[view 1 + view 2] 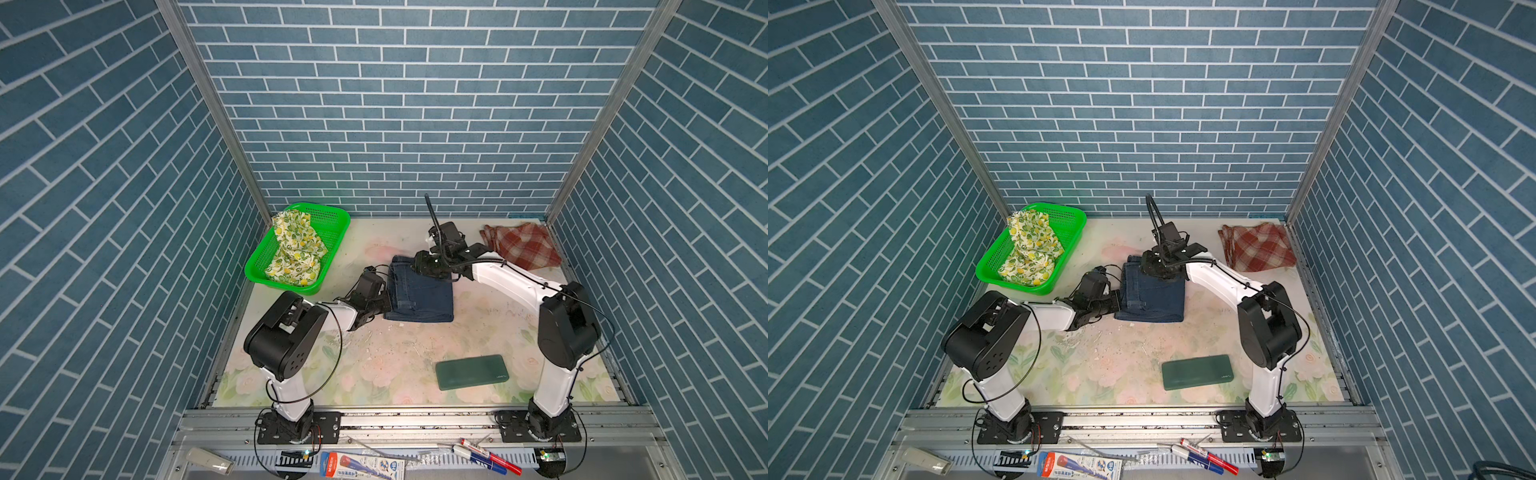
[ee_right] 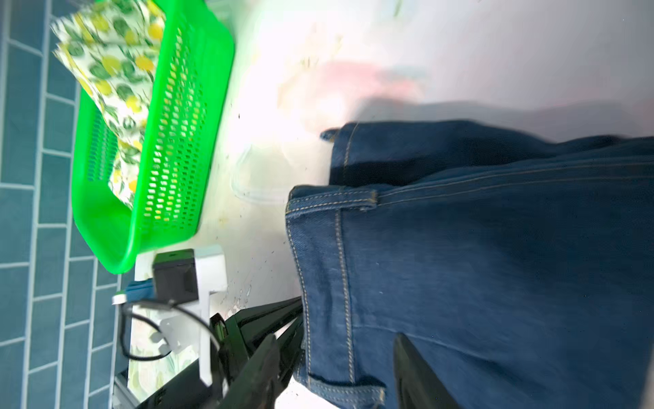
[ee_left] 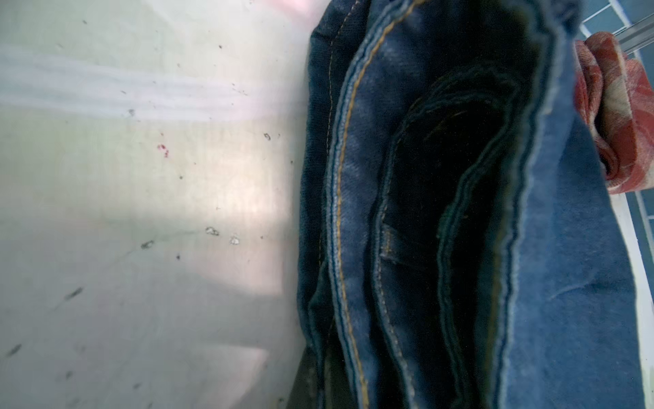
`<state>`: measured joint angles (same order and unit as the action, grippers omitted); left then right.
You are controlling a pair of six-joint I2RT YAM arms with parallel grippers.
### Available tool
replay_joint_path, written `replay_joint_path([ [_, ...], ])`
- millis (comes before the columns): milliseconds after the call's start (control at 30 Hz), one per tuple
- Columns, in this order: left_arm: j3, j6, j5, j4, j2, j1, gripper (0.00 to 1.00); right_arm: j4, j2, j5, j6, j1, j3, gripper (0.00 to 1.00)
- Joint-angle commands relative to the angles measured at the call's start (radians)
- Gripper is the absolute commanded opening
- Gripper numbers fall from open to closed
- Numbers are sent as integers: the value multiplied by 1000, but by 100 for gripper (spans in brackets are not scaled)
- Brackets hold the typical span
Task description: Fold and stack the skirts
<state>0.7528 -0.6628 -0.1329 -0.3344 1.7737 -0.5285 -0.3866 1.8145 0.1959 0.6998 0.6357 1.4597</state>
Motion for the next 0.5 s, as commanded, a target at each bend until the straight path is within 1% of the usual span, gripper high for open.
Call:
replay_joint_path([
  [0, -27, -10, -25, 30, 5, -8, 0, 14, -59, -67, 8, -25, -74, 52],
  [167, -43, -24, -26, 9, 0, -28, 0, 28, -117, -102, -8, -59, -164, 53],
  [300, -44, -18, 8, 33, -7, -76, 0, 50, -155, -114, -25, -85, -224, 53],
  [400, -52, -18, 27, 48, -17, -91, 0, 69, -175, -132, -50, -94, -263, 56],
  [467, -80, -18, 43, 55, -36, -92, 4, 82, -185, -143, -65, -96, -286, 57],
])
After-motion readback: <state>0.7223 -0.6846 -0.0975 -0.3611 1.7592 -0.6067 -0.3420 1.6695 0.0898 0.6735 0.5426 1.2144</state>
